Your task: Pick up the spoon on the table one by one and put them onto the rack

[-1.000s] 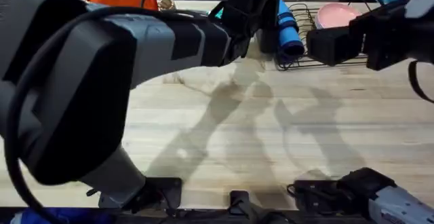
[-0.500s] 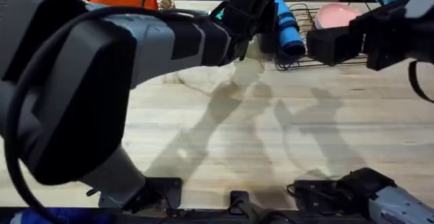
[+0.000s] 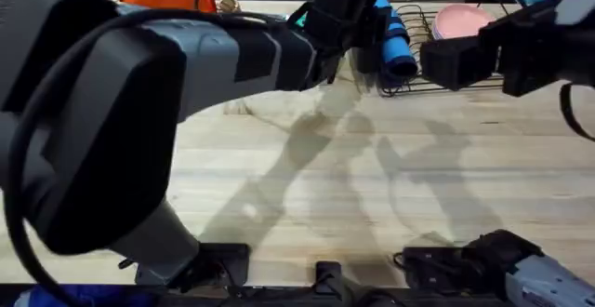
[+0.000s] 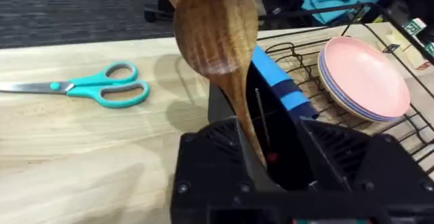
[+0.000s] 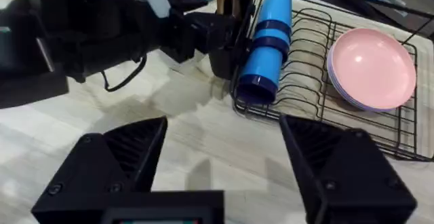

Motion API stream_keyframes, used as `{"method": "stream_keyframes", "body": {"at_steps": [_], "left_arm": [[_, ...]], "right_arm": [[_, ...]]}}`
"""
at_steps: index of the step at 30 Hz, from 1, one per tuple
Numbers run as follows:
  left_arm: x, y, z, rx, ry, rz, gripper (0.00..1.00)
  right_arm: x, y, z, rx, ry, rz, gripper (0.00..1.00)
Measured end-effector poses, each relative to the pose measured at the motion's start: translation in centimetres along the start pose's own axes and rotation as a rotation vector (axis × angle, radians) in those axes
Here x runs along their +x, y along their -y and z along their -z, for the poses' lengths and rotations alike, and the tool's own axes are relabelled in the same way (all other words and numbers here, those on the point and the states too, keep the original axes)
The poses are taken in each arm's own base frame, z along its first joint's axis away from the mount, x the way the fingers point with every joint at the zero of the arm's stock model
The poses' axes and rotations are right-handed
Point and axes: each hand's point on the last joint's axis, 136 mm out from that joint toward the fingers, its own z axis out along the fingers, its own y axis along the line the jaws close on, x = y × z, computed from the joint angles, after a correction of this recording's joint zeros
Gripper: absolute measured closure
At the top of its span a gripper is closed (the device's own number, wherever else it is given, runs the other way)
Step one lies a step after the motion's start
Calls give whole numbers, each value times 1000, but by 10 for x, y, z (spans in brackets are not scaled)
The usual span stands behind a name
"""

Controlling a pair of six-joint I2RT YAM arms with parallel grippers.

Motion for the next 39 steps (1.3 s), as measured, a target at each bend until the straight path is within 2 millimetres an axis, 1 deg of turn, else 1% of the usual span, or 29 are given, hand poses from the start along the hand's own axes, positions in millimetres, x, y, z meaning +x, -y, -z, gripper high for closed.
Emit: {"method": "stream_keyframes", "body": {"at_steps": [4, 6, 7, 10, 13, 15, 20, 25, 28, 31, 39], "left_arm": [[-11, 2, 8, -1, 17, -25, 433], [-20, 3, 16, -3, 29, -39, 336], [-25, 3, 20, -5, 37, -47, 264], [-39, 3, 35, -18, 53, -59, 193], [-49, -2, 49, -53, 57, -68, 137], [-51, -6, 57, -77, 48, -74, 112], [-49, -16, 78, -125, -8, -95, 19], [-48, -25, 103, -160, -57, -107, 7], [-49, -34, 121, -184, -88, -110, 8], [-50, -50, 140, -222, -119, -106, 7], [-49, -101, 196, -355, -199, -73, 7]], "right_arm": [[0, 0, 0, 0, 0, 0, 4], [0, 0, 0, 0, 0, 0, 4], [0, 0, 0, 0, 0, 0, 4], [0, 0, 0, 0, 0, 0, 4], [0, 0, 0, 0, -1, 0, 4], [1, 0, 0, 0, -4, 0, 4], [9, 0, 0, -1, -35, 2, 4], [16, 0, 1, -2, -65, 5, 4], [18, -1, 1, -2, -73, 5, 4], [18, -1, 1, -2, -73, 5, 4], [18, -1, 1, -2, -73, 5, 4]]}}
